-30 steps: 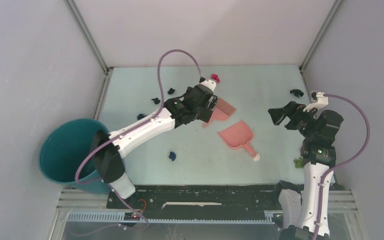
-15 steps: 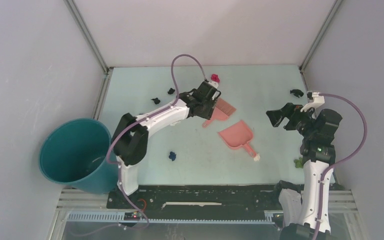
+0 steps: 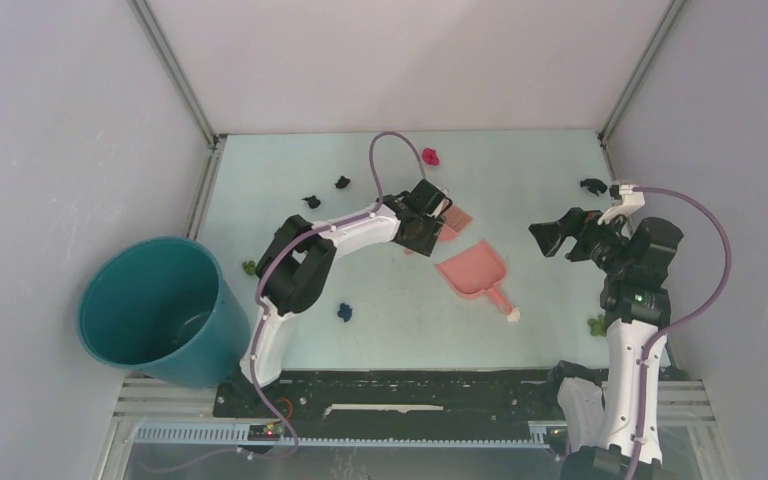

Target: Sweep away the paper scraps from the table

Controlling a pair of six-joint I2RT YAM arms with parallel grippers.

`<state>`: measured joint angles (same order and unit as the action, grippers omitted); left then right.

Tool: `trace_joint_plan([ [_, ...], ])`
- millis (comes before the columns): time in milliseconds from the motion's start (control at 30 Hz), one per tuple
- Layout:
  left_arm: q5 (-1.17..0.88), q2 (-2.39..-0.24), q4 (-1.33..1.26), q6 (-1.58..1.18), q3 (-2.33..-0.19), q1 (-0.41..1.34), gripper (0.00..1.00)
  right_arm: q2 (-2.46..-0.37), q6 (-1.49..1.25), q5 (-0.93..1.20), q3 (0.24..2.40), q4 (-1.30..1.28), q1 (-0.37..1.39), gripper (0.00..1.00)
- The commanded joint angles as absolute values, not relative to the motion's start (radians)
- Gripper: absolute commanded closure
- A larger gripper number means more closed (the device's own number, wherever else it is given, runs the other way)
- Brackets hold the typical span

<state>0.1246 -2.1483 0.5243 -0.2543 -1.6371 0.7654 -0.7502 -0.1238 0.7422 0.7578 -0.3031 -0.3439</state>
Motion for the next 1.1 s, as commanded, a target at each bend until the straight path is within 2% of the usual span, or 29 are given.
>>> trace_joint_plan([
  [0, 0.127, -2.169, 0.485, -0.256, -1.678, 0.766, 0.40, -0.760, -0.094, 0.758, 0.758, -0.295, -0.331, 0.00],
  [367, 0.068, -2.131, 0.465, -0.303, -1.599, 0.770, 0.61, -0.765, -0.086, 0.752, 0.758, -0.296, -0.321, 0.00],
  [467, 0.013, -2.073, 0.402, -0.337, -1.510, 0.781, 0.80, -0.765, -0.085, 0.752, 0.757, -0.296, -0.320, 0.00],
  [600, -0.023, -2.054, 0.373, -0.371, -1.471, 0.803, 0.90, -0.765, -0.083, 0.746, 0.758, -0.296, -0.311, 0.00],
  [767, 0.012, -1.996, 0.379, -0.490, -1.435, 0.839, 0.94, -0.774, -0.077, 0.760, 0.758, -0.302, -0.310, 0.00],
  [1067, 0.077, -1.772, 0.239, -0.726, -1.209, 0.884, 0.93, -0.843, -0.014, 0.811, 0.758, -0.331, -0.274, 0.03],
])
